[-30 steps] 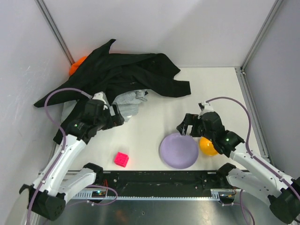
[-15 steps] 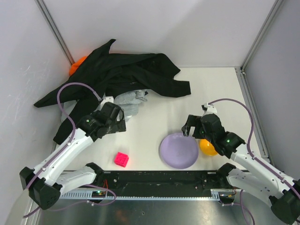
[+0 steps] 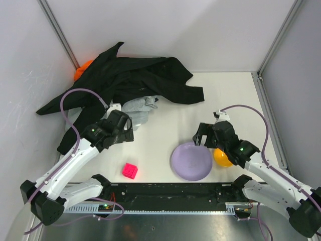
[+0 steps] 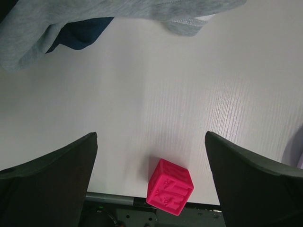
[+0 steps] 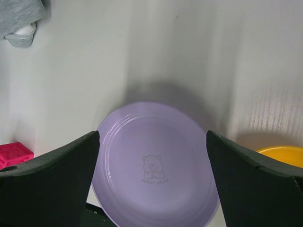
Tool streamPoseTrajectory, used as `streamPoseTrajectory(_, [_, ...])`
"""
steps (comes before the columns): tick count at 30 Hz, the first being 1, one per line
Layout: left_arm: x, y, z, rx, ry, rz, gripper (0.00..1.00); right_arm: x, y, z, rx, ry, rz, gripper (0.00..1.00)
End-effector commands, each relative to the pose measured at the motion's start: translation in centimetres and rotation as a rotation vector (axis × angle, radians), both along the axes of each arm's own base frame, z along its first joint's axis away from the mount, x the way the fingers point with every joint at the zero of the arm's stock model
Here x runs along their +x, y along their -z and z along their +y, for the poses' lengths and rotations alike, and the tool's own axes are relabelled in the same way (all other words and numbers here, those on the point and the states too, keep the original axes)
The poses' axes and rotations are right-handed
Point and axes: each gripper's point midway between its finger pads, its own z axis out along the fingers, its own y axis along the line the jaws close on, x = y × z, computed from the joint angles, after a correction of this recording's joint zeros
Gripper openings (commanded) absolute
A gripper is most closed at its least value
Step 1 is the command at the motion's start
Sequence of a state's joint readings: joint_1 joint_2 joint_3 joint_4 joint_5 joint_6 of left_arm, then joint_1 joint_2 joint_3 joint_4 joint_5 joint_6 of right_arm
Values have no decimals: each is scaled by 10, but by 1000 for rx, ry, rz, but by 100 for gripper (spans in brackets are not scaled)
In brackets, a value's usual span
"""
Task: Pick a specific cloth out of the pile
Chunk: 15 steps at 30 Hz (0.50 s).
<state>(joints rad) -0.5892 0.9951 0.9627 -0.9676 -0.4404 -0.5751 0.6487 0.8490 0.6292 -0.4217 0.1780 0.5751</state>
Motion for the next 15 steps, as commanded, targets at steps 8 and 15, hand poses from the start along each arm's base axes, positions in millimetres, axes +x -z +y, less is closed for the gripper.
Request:
streamPoseTrajectory(8, [37, 1, -26, 88, 103, 39, 100, 9, -17, 11, 24, -32, -43, 99])
streamPoseTrajectory(15, [68, 10, -65, 263, 183, 55, 100, 5, -17, 1, 10, -14, -37, 99])
